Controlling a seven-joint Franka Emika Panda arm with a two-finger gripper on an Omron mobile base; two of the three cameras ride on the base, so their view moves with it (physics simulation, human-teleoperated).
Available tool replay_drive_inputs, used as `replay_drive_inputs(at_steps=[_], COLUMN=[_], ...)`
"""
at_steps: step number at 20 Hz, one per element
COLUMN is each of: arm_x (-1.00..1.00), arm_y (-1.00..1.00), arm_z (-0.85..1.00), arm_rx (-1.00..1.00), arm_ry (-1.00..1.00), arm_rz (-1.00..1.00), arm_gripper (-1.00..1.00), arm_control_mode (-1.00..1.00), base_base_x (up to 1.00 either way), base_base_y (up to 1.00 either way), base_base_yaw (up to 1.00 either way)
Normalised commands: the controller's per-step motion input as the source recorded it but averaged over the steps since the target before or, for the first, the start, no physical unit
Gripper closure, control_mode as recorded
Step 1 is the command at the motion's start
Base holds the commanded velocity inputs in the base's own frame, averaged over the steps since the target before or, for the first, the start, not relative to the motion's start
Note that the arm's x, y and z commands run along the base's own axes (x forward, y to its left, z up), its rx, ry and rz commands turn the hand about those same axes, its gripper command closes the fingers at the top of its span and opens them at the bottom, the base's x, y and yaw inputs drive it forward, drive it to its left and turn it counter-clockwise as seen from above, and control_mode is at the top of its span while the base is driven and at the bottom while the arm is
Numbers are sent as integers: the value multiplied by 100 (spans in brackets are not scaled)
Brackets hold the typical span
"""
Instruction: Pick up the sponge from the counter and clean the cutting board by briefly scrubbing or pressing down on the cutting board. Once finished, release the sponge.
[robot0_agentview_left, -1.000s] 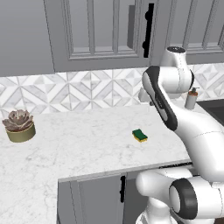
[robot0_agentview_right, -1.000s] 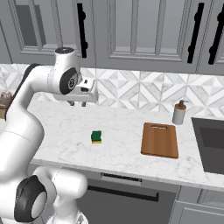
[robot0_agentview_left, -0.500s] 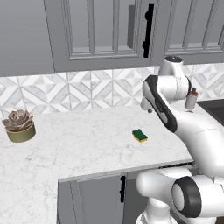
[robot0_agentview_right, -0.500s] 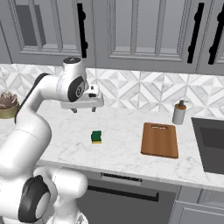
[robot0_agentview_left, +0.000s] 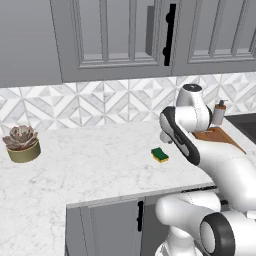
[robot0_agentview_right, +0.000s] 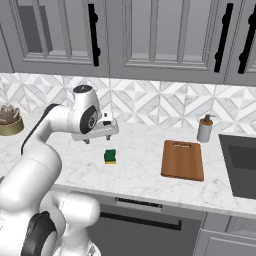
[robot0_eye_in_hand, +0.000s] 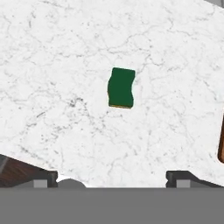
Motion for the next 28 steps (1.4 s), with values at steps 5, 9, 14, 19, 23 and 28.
replay_drive_inputs(at_steps=[5, 9, 14, 19, 23, 28], arm_x=[2, 14, 28, 29, 31, 21], arm_y=[0, 1, 23, 9, 0, 0], arm_z=[-55, -35, -9, -14, -22, -25], arm_rx=[0, 0, 0, 0, 0, 0], arm_ry=[0, 0, 0, 0, 0, 0], arm_rz=[2, 2, 0, 0, 0, 0], arm_gripper=[-100, -100, -100, -100, -100, -100], arm_control_mode=[-100, -100, -100, -100, -100, -100], base_base_x=[0, 0, 0, 0, 0, 0], base_base_y=[0, 0, 0, 0, 0, 0], base_base_yaw=[0, 0, 0, 0, 0, 0])
